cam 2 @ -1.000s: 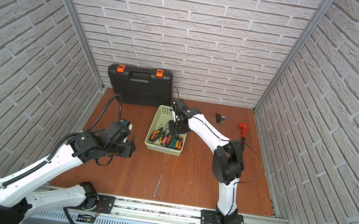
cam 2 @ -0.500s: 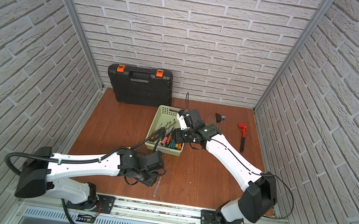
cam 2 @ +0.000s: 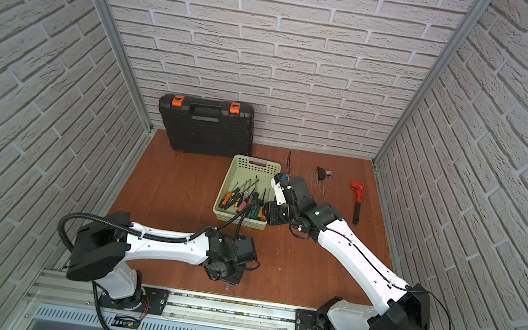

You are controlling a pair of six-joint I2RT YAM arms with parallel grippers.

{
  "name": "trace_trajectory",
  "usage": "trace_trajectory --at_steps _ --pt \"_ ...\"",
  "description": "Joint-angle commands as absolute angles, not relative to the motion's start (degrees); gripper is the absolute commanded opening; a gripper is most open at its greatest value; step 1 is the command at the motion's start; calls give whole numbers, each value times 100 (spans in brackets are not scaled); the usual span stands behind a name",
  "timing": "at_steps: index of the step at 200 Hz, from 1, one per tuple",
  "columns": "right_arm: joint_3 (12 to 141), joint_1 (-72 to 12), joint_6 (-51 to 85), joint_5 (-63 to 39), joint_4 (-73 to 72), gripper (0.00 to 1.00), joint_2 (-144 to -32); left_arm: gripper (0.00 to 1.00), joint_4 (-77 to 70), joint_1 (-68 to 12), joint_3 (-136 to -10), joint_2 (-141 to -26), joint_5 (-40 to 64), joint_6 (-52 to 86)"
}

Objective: Put the screwdriver in the bin
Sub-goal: Pick up the screwdriver from the bottom-center of the table.

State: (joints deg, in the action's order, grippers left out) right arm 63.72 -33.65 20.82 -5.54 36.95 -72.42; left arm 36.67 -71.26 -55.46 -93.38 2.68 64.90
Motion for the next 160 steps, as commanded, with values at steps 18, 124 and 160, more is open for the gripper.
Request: trace_trajectory --at_steps 18,124,160 --pt "6108 -3393 2223 -344 3340 41 -6948 43 3568 -7056 -5546 -9506 338 6572" --pt "5732 -3395 2420 -45 3107 41 -6506 9 3886 -7101 -5677 -9760 458 6506" --pt "5540 -3393 2500 156 3035 41 -6262 0 4148 -7055 -5625 -9385 260 6444"
